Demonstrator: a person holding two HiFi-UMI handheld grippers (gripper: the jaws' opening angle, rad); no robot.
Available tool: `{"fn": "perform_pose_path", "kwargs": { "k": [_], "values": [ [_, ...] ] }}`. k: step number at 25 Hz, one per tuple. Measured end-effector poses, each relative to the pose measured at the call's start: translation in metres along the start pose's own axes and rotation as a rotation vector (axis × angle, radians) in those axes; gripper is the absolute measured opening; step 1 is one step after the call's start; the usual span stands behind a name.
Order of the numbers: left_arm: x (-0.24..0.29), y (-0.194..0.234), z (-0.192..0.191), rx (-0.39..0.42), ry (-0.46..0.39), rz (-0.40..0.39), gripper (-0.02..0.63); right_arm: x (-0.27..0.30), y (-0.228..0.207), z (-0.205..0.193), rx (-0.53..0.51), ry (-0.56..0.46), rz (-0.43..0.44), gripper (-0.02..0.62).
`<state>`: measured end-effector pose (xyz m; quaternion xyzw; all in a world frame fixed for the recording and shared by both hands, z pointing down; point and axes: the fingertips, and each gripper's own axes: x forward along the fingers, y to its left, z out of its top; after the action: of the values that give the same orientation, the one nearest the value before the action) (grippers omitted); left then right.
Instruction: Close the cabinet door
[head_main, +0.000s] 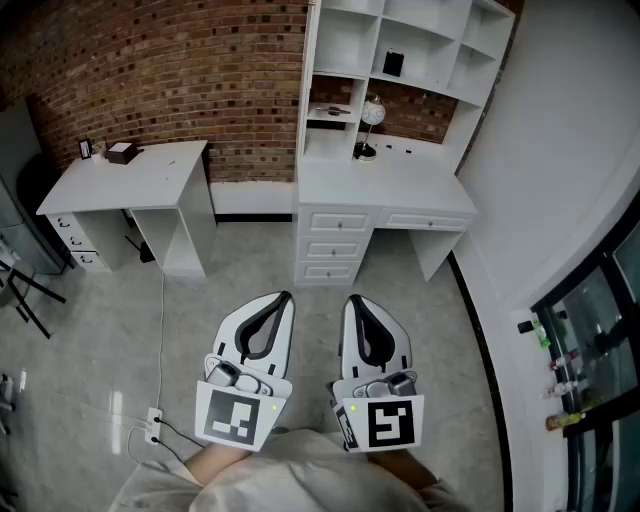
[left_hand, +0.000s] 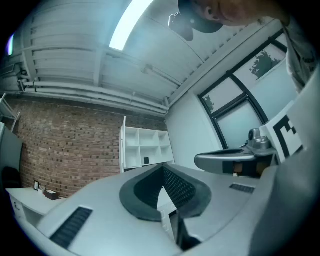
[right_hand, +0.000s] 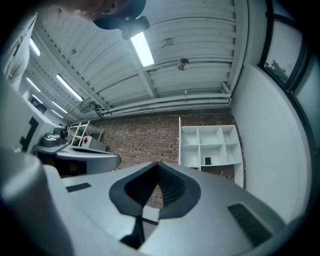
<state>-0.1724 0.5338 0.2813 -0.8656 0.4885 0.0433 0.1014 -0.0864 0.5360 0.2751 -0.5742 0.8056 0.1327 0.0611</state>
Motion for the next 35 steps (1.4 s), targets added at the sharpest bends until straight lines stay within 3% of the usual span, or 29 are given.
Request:
{"fn": "perform_pose_path", "kwargs": {
  "k": [21, 28, 35],
  "values": [
    [-0.006, 0.033, -0.004, -0.006, -0.008, -0.012, 0.008, 0.019, 0.02, 0.007, 0.019, -0.035, -0.021, 0.018],
    [0.001, 0.051, -0.018, -0.041, 0.01, -0.064, 0.008, 0.038, 0.037, -0.004, 0.039, 0.007, 0.034, 0.018],
    [0.022, 0.066, -0.024, -0.054, -0.002, -0.073, 0.008, 0.054, 0.025, -0.016, 0.018, 0.021, -0.017, 0.018]
  ]
}}
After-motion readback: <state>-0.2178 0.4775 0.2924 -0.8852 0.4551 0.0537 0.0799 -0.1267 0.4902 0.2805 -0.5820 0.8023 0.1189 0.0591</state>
